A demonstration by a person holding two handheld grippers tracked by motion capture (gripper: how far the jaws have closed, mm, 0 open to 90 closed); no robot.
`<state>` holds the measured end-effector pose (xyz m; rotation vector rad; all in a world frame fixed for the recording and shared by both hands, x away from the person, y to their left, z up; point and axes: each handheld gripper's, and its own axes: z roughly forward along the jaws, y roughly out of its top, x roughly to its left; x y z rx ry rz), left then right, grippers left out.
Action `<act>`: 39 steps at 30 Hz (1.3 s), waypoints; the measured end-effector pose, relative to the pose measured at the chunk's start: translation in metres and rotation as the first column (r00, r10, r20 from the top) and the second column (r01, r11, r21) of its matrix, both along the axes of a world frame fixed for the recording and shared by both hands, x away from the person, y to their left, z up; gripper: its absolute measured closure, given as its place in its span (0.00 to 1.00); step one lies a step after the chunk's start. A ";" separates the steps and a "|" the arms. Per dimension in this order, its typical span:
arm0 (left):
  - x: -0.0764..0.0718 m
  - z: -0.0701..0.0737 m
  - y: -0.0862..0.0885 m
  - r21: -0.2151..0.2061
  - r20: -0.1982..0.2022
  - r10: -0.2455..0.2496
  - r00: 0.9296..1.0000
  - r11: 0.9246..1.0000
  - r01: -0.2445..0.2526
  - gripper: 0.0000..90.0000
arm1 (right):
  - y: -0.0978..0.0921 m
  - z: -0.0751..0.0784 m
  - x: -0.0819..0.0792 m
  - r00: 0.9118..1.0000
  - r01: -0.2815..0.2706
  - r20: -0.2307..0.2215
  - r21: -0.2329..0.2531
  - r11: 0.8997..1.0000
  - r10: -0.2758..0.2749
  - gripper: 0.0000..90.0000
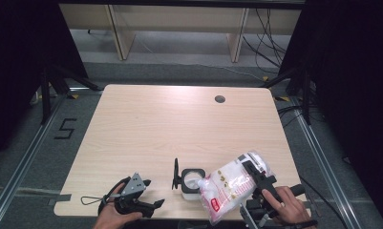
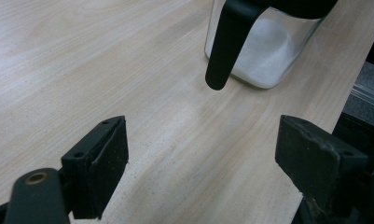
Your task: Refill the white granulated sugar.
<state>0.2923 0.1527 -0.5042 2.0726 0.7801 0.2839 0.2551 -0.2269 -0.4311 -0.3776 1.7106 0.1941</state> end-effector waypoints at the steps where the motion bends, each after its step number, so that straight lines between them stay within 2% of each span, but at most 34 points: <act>1: -0.001 0.000 -0.001 -0.010 -0.022 0.012 1.000 1.000 -0.012 0.19 | 0.000 0.000 0.000 1.000 0.003 0.000 -0.001 1.000 -0.003 0.48; 6: -0.001 -0.001 -0.002 -0.023 -0.012 0.013 1.000 1.000 -0.013 0.19 | -0.002 0.000 0.001 1.000 0.019 0.000 -0.011 1.000 -0.019 0.48; 8: 0.000 0.000 0.000 0.009 -0.001 -0.007 1.000 1.000 0.007 0.19 | -0.003 -0.001 0.000 1.000 0.028 -0.012 0.006 1.000 -0.028 0.48; 10: -0.001 -0.001 -0.002 -0.019 -0.013 0.016 1.000 1.000 -0.016 0.19 | -0.002 -0.001 0.000 1.000 0.026 -0.014 0.012 1.000 -0.025 0.48; 11: -0.001 -0.001 -0.002 -0.021 -0.012 0.016 1.000 1.000 -0.016 0.19 | -0.001 0.002 0.000 1.000 0.010 0.003 -0.010 1.000 -0.010 0.48; 12: -0.001 -0.001 -0.002 -0.021 -0.012 0.016 1.000 1.000 -0.016 0.19 | -0.001 0.002 0.000 1.000 0.010 0.003 -0.010 1.000 -0.010 0.48; 14: 0.000 0.000 -0.001 -0.010 -0.002 0.000 1.000 1.000 0.000 0.19 | -0.002 0.000 0.000 1.000 0.024 -0.008 0.008 1.000 -0.024 0.48; 15: 0.000 0.000 -0.001 -0.010 -0.003 0.001 1.000 1.000 -0.001 0.19 | -0.002 0.001 0.001 1.000 0.019 0.004 -0.004 1.000 -0.019 0.48; 18: 0.000 0.000 0.000 0.006 -0.002 -0.008 1.000 1.000 0.008 0.19 | -0.003 0.001 0.001 1.000 0.023 0.002 -0.015 1.000 -0.023 0.48; 20: 0.000 0.000 0.000 0.002 -0.010 0.001 1.000 1.000 -0.001 0.19 | -0.002 0.001 0.001 1.000 0.022 0.006 -0.017 1.000 -0.021 0.48; 23: -0.001 -0.001 -0.002 -0.031 -0.010 0.015 1.000 0.999 -0.016 0.19 | 0.000 0.001 0.000 1.000 0.006 0.006 -0.015 1.000 -0.006 0.48; 26: -0.001 -0.001 -0.002 -0.030 -0.011 0.015 1.000 0.999 -0.015 0.19 | 0.000 0.000 -0.001 1.000 0.024 -0.011 0.004 1.000 -0.024 0.48; 27: 0.000 0.000 -0.001 -0.006 -0.006 0.003 1.000 1.000 -0.003 0.19 | 0.000 -0.001 -0.001 1.000 0.017 -0.010 0.010 1.000 -0.017 0.48; 30: 0.000 0.000 -0.001 -0.011 -0.006 0.005 1.000 1.000 -0.006 0.19 | -0.001 0.000 -0.001 1.000 0.028 -0.009 0.010 1.000 -0.028 0.48; 31: -0.001 -0.001 -0.001 -0.021 -0.011 0.014 1.000 1.000 -0.014 0.19 | -0.001 0.002 0.000 1.000 0.010 0.007 -0.011 1.000 -0.010 0.48; 34: 0.000 0.000 -0.001 -0.018 -0.004 0.004 1.000 1.000 -0.005 0.19 | -0.002 0.002 0.000 1.000 0.015 0.007 -0.013 1.000 -0.015 0.48; 35: -0.001 -0.001 -0.002 -0.029 -0.010 0.015 1.000 0.999 -0.015 0.19 | -0.003 -0.001 0.000 0.999 0.037 -0.017 0.015 0.999 -0.037 0.48; 36: -0.001 -0.001 -0.002 -0.029 -0.010 0.015 1.000 0.999 -0.015 0.19 | -0.003 -0.001 0.000 0.999 0.037 -0.017 0.015 0.999 -0.037 0.48; 38: -0.001 -0.001 -0.002 -0.021 -0.012 0.016 1.000 1.000 -0.017 0.19 | -0.002 -0.001 -0.001 1.000 0.029 -0.006 -0.001 1.000 -0.029 0.48; 39: 0.000 0.000 -0.001 -0.018 -0.003 0.005 1.000 1.000 -0.005 0.19 | -0.001 0.001 0.000 1.000 0.009 0.010 -0.013 1.000 -0.009 0.48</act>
